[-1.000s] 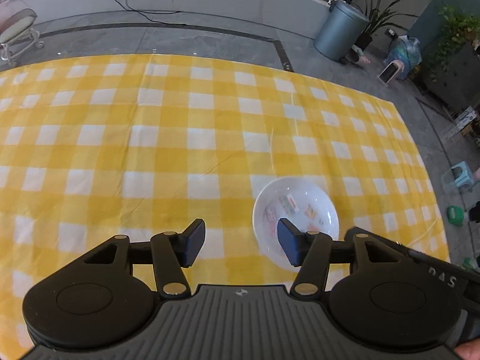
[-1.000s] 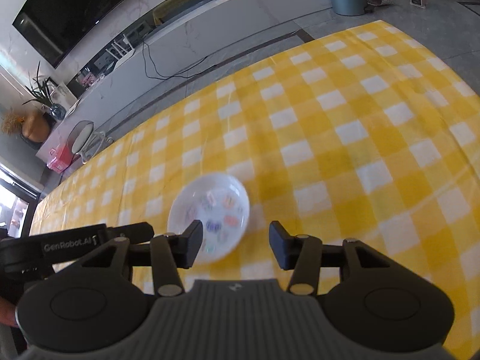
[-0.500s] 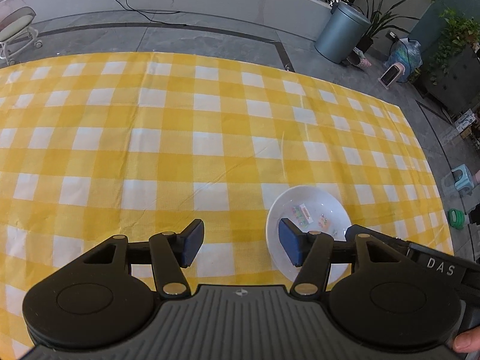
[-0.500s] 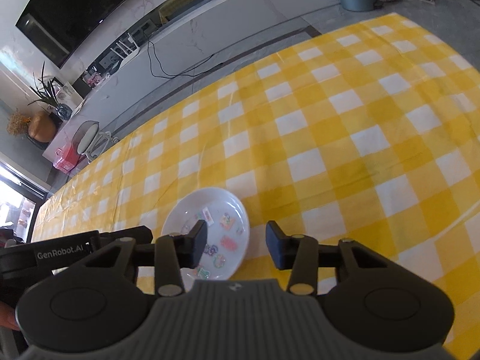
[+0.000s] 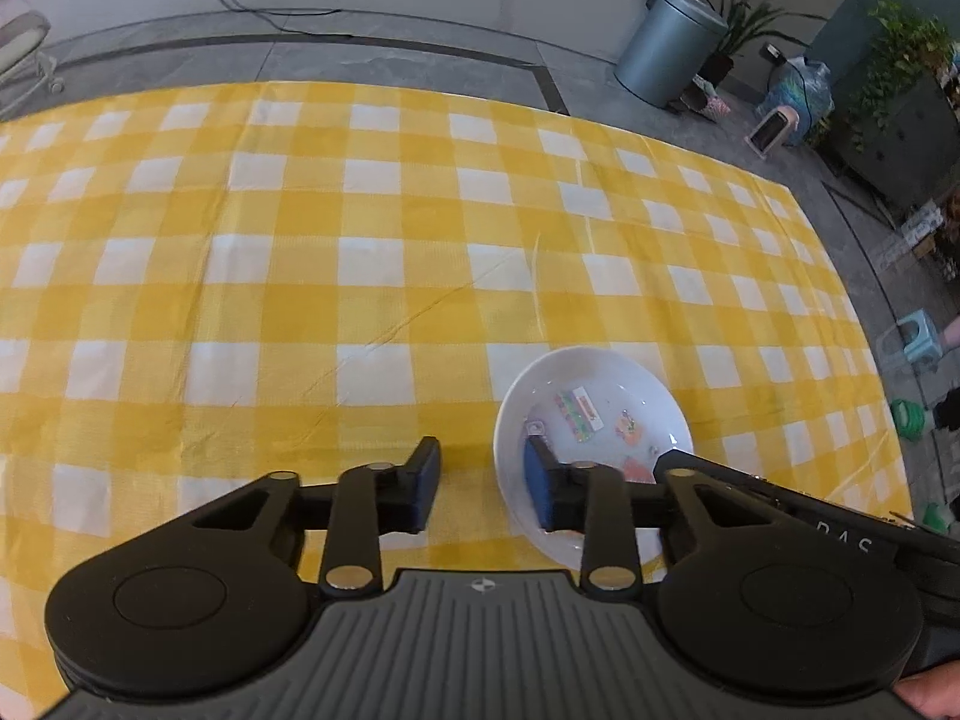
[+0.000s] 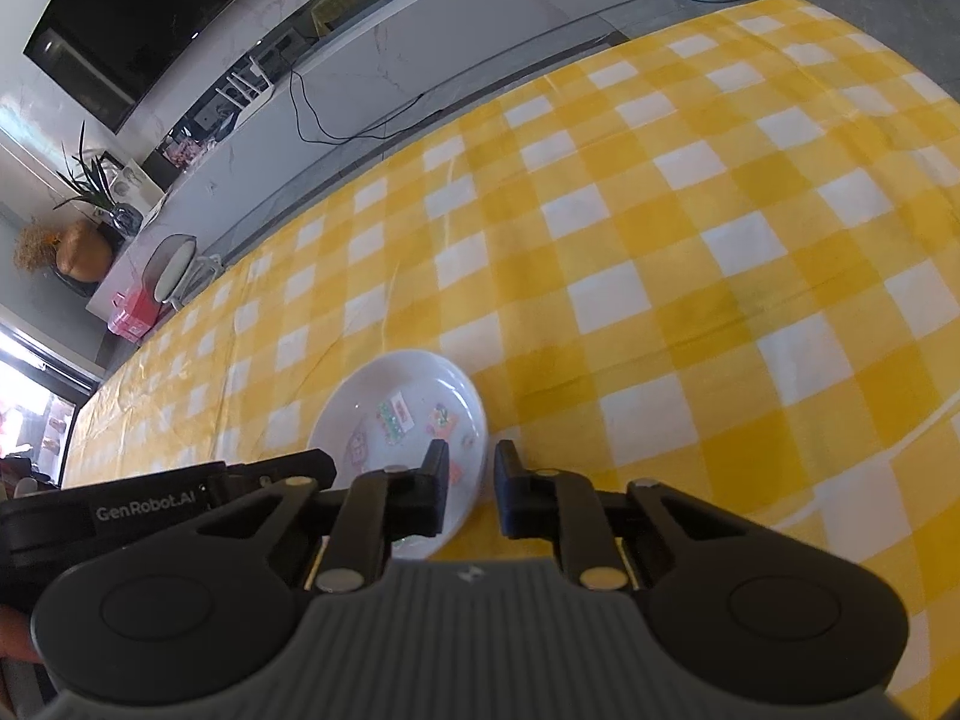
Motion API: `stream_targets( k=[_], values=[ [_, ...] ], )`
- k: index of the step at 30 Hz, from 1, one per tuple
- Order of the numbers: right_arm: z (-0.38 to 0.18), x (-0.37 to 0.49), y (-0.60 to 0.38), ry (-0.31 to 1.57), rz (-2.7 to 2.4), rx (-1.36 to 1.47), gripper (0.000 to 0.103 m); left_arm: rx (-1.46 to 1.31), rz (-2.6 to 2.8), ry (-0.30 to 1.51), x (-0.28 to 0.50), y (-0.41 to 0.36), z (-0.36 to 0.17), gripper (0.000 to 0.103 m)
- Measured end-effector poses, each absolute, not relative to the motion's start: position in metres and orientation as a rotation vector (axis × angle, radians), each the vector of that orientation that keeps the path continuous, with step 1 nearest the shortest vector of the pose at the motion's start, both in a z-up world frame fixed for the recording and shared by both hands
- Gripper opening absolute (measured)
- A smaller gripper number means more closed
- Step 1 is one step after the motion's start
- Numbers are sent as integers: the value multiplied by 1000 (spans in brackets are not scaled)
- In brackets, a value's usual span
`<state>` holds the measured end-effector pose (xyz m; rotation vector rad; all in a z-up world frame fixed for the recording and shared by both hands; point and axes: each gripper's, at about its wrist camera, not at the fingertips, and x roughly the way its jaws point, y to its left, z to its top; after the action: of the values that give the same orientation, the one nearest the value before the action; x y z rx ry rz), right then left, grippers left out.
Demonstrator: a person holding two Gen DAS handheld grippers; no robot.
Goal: Organize plates and bowls
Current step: 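Close the left gripper on the small white plate rim and lift it, then lower the small white plate onto the glass plate, open left gripper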
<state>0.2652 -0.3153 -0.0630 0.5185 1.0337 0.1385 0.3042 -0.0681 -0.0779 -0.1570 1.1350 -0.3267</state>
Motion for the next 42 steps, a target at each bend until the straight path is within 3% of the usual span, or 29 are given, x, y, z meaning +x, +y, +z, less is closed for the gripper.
stream_targets(
  k=[3,6,21,42],
  values=[
    [-64,265,-314,1031,138,509,9,-146,-328,1139,306,-72,-79,13],
    [-65,264,-315,1030,138,506,6,-146,-342,1142,305,-74,-80,6],
    [-41,243,-306,1058,196,483,2,-131,-289,1172,277,-64,-51,5],
    [15,129,-309,1088,241,439,1,-341,-229,1187,144,-47,-20,5]
  ],
)
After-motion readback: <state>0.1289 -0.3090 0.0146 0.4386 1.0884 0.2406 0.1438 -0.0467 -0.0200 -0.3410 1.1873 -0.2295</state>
